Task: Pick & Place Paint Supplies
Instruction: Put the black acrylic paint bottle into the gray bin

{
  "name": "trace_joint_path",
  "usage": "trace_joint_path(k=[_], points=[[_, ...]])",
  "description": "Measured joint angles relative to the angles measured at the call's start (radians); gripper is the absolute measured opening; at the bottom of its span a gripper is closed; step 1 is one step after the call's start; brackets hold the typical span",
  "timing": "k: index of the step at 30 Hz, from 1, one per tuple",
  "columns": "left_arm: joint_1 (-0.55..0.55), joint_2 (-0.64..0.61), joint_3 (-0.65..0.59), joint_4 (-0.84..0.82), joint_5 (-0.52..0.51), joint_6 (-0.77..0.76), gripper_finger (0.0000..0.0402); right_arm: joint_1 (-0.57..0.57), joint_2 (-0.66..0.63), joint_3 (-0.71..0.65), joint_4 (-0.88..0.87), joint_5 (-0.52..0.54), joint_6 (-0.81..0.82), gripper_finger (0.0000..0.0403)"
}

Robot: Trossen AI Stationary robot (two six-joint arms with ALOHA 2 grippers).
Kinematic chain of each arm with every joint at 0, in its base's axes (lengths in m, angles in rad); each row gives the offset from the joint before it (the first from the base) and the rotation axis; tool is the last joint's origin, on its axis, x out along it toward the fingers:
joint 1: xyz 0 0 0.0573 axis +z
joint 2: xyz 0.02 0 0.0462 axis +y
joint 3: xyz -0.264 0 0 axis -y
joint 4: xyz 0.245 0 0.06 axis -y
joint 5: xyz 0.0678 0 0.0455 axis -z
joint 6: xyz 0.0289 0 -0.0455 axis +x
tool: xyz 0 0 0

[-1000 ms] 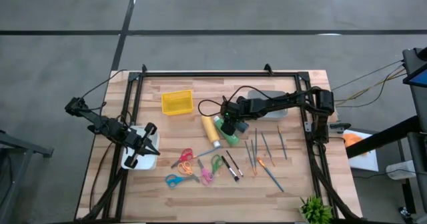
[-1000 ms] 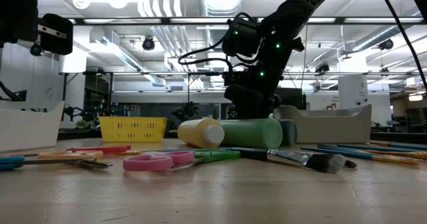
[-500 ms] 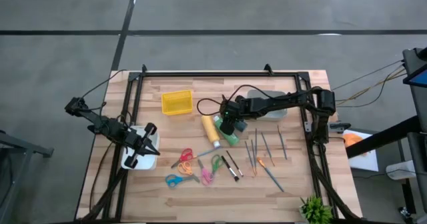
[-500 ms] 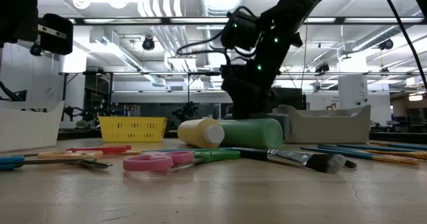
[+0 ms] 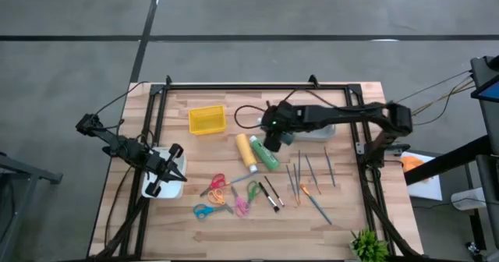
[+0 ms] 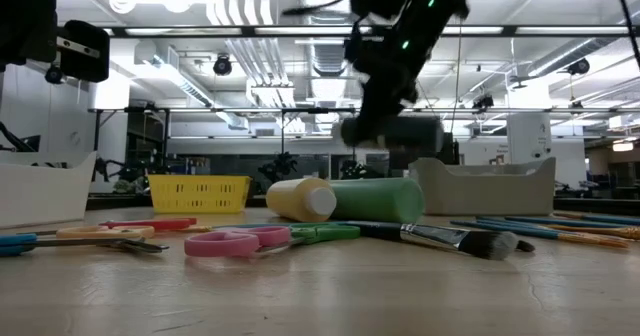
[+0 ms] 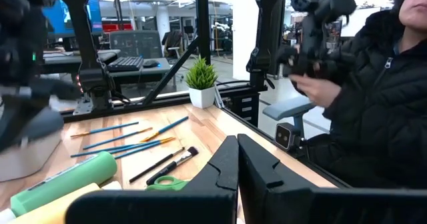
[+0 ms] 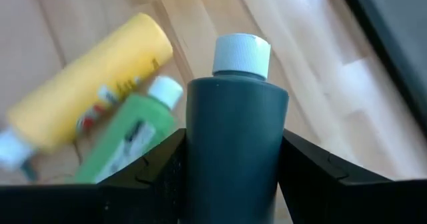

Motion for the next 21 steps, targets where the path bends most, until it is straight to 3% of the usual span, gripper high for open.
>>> trace_joint_path(k=[6, 10, 14, 21], points=[[0.0, 0.0, 0.0, 0.0, 0.0, 0.0, 0.0, 0.0, -0.148, 0.028, -0.227, 0.005, -0.102, 0.0193], [0.0, 0.0, 0.0, 0.0, 0.0, 0.0, 0.0, 0.0, -0.23, 0.032, -0.339, 0.072, -0.172, 0.0193], [0.0, 0.0, 0.0, 0.0, 0.0, 0.0, 0.0, -0.006, -0.281, 0.011, -0.413, 0.133, -0.217, 0.0193], [0.0, 0.0, 0.0, 0.0, 0.0, -0.001, 0.0, -0.031, -0.293, -0.047, -0.429, 0.134, -0.262, 0.0193]])
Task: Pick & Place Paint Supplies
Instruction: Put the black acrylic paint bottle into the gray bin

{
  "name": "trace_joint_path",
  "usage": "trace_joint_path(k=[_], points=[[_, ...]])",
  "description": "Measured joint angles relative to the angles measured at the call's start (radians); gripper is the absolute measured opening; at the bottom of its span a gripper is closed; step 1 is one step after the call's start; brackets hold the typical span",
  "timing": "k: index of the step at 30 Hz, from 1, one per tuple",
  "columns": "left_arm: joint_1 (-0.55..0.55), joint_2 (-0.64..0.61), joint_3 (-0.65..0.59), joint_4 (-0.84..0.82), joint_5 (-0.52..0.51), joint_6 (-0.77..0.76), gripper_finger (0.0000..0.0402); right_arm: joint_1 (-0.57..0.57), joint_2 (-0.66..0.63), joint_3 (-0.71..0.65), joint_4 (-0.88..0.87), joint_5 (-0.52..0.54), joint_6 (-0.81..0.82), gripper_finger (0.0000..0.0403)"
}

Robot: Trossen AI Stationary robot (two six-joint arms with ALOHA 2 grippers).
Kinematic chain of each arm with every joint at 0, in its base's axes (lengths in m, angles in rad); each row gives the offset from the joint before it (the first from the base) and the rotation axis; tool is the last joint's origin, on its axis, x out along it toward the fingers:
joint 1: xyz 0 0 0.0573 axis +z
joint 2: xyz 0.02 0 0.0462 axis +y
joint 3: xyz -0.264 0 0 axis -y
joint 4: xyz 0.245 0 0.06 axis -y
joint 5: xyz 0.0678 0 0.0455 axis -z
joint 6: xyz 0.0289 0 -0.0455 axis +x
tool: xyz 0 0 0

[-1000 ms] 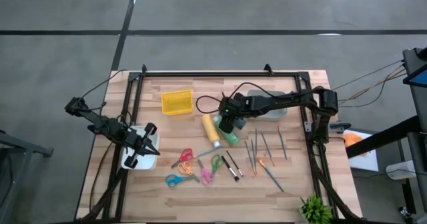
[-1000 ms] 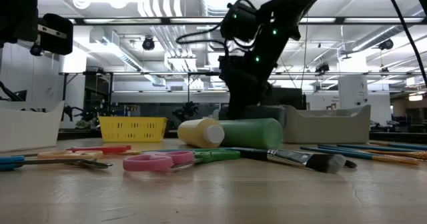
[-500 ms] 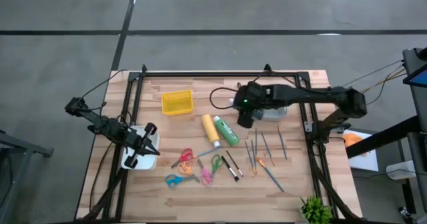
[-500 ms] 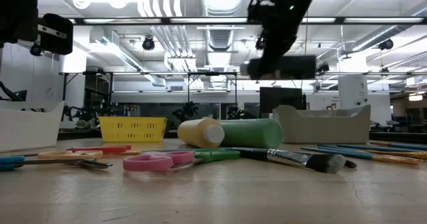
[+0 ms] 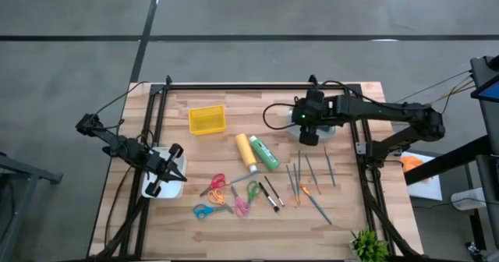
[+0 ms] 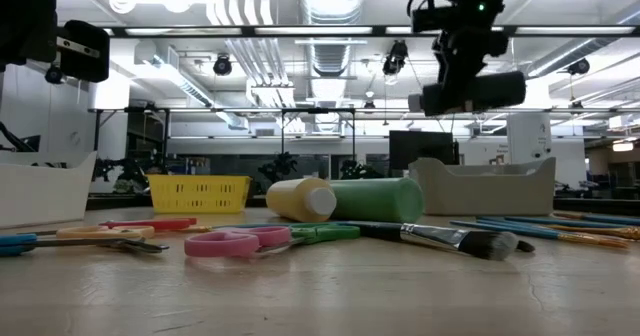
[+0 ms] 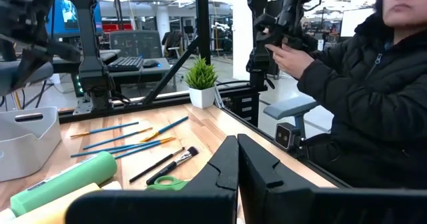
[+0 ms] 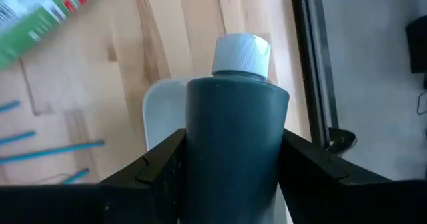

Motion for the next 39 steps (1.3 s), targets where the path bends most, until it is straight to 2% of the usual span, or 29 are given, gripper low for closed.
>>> trace_joint_path(k=[12, 19, 26, 34, 39], points=[[0.0, 0.0, 0.0, 0.0, 0.0, 0.0, 0.0, -0.094, 0.047, -0.119, 0.038, -0.001, -0.07, 0.0193], [0.0, 0.0, 0.0, 0.0, 0.0, 0.0, 0.0, -0.148, 0.047, -0.2, 0.197, -0.011, -0.141, 0.0193], [0.0, 0.0, 0.0, 0.0, 0.0, -0.003, 0.0, -0.19, 0.046, -0.266, 0.28, -0.011, -0.152, 0.0193], [0.0, 0.0, 0.0, 0.0, 0.0, -0.003, 0.0, -0.194, 0.046, -0.356, 0.453, -0.012, -0.176, 0.0193], [0.0, 0.0, 0.0, 0.0, 0.0, -0.003, 0.0, -0.194, 0.047, -0.411, 0.501, -0.031, -0.174, 0.0193]])
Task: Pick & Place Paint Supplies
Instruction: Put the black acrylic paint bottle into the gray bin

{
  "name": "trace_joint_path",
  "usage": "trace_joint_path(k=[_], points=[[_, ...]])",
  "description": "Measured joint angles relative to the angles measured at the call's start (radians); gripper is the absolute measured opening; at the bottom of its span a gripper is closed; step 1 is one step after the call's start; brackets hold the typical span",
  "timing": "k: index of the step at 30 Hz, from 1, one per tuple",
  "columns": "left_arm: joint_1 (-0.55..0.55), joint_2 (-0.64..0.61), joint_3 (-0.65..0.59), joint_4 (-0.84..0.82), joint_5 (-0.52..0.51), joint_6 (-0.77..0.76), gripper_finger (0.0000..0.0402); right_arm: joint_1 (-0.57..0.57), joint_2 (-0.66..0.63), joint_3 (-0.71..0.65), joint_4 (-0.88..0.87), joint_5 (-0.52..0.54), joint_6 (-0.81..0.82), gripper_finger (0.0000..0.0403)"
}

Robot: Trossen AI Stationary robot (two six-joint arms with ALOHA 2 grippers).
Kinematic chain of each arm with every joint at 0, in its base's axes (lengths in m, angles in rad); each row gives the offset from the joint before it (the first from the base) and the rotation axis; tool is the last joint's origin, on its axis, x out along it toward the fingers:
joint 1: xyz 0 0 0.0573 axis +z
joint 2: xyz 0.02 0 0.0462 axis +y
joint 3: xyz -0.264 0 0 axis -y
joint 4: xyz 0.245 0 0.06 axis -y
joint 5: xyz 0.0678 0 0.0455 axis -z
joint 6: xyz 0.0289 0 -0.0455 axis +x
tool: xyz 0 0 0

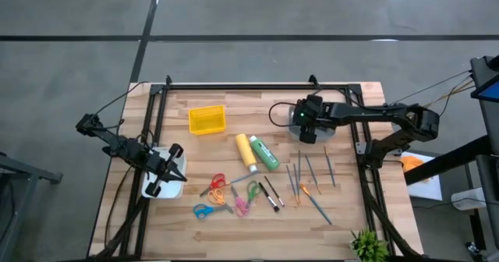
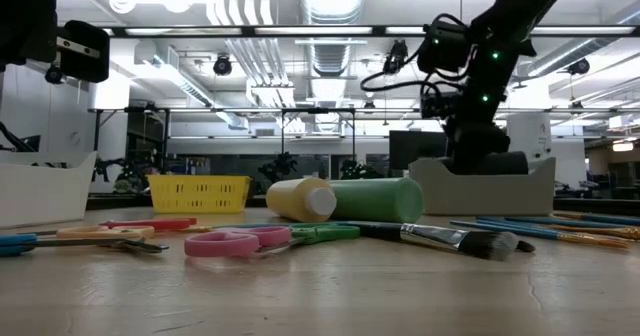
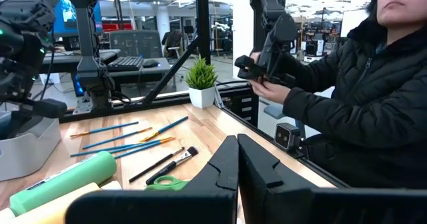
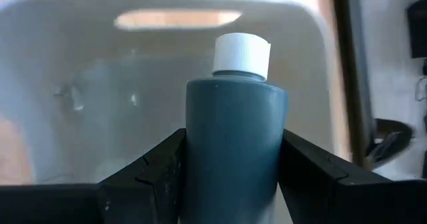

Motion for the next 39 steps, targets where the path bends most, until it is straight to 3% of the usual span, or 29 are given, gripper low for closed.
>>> trace_joint_path(k=[24, 34, 39], points=[[0.0, 0.0, 0.0, 0.0, 0.0, 0.003, 0.0, 0.001, 0.0, -0.133, 0.169, -0.025, 0.064, 0.0198], [0.0, 0.0, 0.0, 0.0, 0.0, 0.003, 0.0, 0.0, 0.0, -0.133, 0.173, -0.047, 0.076, 0.027], [0.0, 0.0, 0.0, 0.0, 0.0, 0.003, 0.0, 0.0, 0.0, -0.133, 0.177, -0.042, 0.078, 0.0284]])
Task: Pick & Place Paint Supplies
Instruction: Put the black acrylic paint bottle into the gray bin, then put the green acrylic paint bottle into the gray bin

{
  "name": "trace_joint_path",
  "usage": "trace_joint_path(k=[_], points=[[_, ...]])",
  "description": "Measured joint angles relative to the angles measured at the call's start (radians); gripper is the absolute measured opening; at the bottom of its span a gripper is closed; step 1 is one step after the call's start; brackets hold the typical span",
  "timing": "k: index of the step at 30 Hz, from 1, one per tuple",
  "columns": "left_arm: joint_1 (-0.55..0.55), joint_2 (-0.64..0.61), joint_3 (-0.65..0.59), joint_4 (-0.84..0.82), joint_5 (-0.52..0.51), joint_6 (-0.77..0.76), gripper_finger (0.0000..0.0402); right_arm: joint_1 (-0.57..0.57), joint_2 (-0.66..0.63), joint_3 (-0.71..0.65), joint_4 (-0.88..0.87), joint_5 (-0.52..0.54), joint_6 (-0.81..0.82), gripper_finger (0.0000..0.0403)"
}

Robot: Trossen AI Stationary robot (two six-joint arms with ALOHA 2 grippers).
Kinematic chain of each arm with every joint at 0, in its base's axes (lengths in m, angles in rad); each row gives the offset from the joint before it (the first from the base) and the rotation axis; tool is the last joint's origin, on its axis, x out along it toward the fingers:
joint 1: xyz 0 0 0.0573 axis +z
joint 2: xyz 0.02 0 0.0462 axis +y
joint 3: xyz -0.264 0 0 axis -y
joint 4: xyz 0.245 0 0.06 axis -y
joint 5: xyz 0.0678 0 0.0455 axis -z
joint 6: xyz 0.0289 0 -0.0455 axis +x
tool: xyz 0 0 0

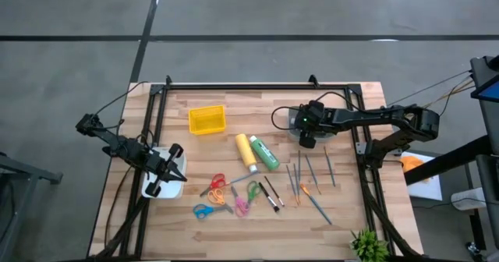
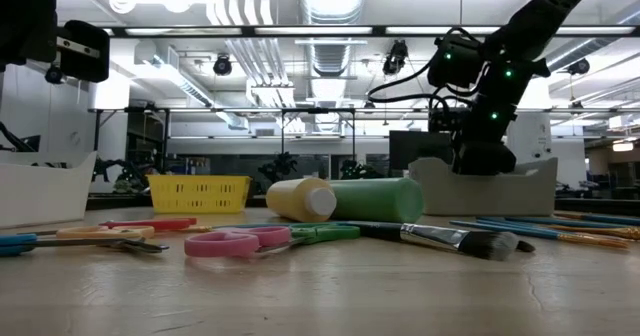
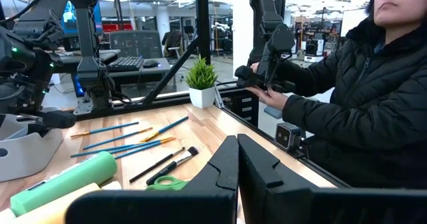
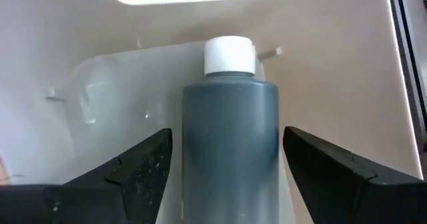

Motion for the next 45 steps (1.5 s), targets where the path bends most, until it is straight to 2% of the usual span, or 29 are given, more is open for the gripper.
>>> trace_joint_path(k=[7, 13, 18, 26, 33, 40, 45], points=[[0.0, 0.0, 0.0, 0.0, 0.0, 0.0, 0.0, 0.001, -0.018, 0.047, -0.028, 0.04, 0.006, 0.0286], [0.0, 0.0, 0.0, 0.0, 0.0, 0.0, 0.0, 0.001, -0.055, 0.156, -0.172, 0.049, 0.142, 0.0286], [0.0, 0.0, 0.0, 0.0, 0.0, 0.0, 0.0, 0.014, -0.09, 0.259, -0.311, -0.024, 0.317, 0.0286], [0.0, 0.0, 0.0, 0.0, 0.0, 0.0, 0.0, 0.111, -0.106, 0.35, -0.323, -0.068, 0.445, 0.0286], [0.0, 0.0, 0.0, 0.0, 0.0, -0.003, 0.0, 0.271, -0.031, 0.395, -0.287, -0.062, 0.555, 0.0286], [0.0, 0.0, 0.0, 0.0, 0.0, -0.003, 0.0, 0.408, 0.107, 0.471, -0.276, -0.055, 0.612, 0.0286], [0.0, 0.0, 0.0, 0.0, 0.0, -0.003, 0.0, 0.465, 0.232, 0.542, -0.274, 0.048, 0.679, 0.0286]])
